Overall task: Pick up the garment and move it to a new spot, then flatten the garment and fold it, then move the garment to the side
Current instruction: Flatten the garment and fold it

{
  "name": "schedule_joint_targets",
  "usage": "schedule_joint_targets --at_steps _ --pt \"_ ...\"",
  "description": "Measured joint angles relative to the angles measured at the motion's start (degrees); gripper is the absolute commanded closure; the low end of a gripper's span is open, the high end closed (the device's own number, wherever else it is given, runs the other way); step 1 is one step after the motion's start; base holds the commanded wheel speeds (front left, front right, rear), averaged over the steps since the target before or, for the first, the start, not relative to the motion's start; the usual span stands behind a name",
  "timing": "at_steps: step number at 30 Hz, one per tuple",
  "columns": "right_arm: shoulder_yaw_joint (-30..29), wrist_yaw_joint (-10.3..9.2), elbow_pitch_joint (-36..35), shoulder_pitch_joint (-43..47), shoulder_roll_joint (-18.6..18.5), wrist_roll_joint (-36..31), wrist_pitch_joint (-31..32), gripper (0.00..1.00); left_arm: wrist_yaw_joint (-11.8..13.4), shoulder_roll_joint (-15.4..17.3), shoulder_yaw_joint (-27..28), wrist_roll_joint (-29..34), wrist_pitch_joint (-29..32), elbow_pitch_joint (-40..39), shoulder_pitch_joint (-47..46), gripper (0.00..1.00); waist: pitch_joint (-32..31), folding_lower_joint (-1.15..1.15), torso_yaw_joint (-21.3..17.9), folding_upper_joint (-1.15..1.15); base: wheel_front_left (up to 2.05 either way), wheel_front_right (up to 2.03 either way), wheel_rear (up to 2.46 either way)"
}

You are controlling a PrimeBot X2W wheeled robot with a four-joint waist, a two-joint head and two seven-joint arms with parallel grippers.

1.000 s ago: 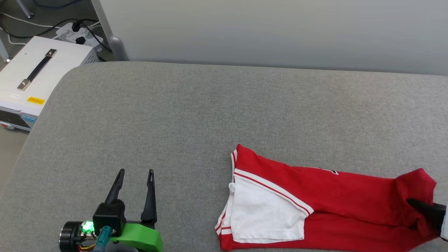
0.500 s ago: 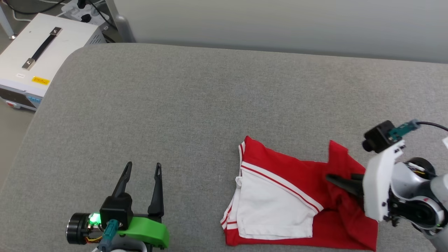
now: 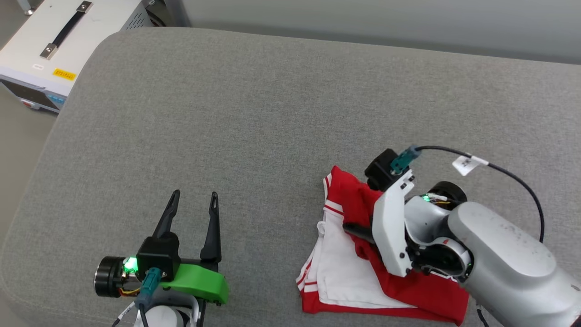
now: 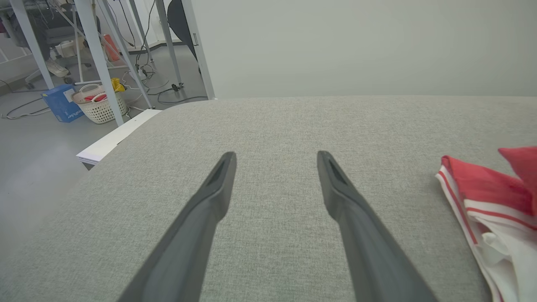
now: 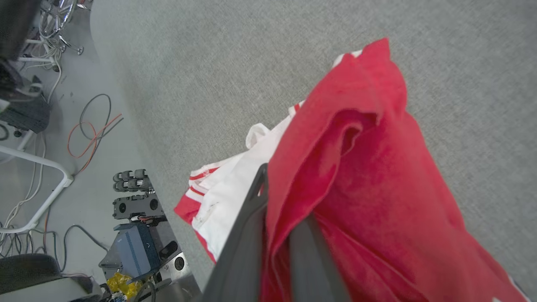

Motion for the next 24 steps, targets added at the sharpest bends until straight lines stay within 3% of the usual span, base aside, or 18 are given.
schedule_joint_targets --at_steps 4,10,11,12,13,19,24 --pt "5.53 0.00 8.24 -0.99 1.46 -1.67 -3.09 1.00 0.00 -0.25 -0.52 0.00 0.00 0.21 -0.89 0.00 1.38 0.00 0.73 0.00 0.00 0.00 0.00" --pt "9.06 0.04 12.77 -2.61 2.67 -1.67 -9.34 1.00 0.22 -0.46 -0.36 -0.01 0.00 0.62 -1.13 0.00 2.01 0.00 0.78 0.00 0.00 0.00 0.00" --pt "9.42 0.04 12.78 -2.69 2.74 -1.13 -10.50 0.85 0.27 -0.46 -0.24 -0.01 0.00 0.78 -1.12 0.00 1.87 0.00 0.63 0.00 0.00 0.00 0.00" --pt "9.68 0.03 12.77 -2.69 2.70 -0.64 -11.45 0.55 0.29 -0.47 -0.16 -0.01 0.00 0.93 -1.10 0.00 1.69 0.00 0.51 0.00 0.00 0.00 0.00" --pt "10.15 0.03 12.51 -2.74 2.58 -0.11 -12.65 0.00 0.29 -0.48 -0.08 0.00 0.00 1.14 -1.09 0.00 1.36 0.00 0.33 0.00 0.00 0.00 0.00" --pt "10.70 0.01 6.79 -2.90 -1.53 0.38 -21.13 0.00 0.29 -0.49 0.78 0.44 0.00 1.48 -0.53 0.00 -1.46 0.00 -1.09 0.00 0.00 0.00 0.00" --pt "6.70 0.01 2.72 -2.50 -6.47 -3.21 -30.76 0.00 0.27 -0.43 1.32 0.58 0.00 0.93 0.80 0.00 -3.90 0.00 -2.98 0.00 0.00 0.00 0.00"
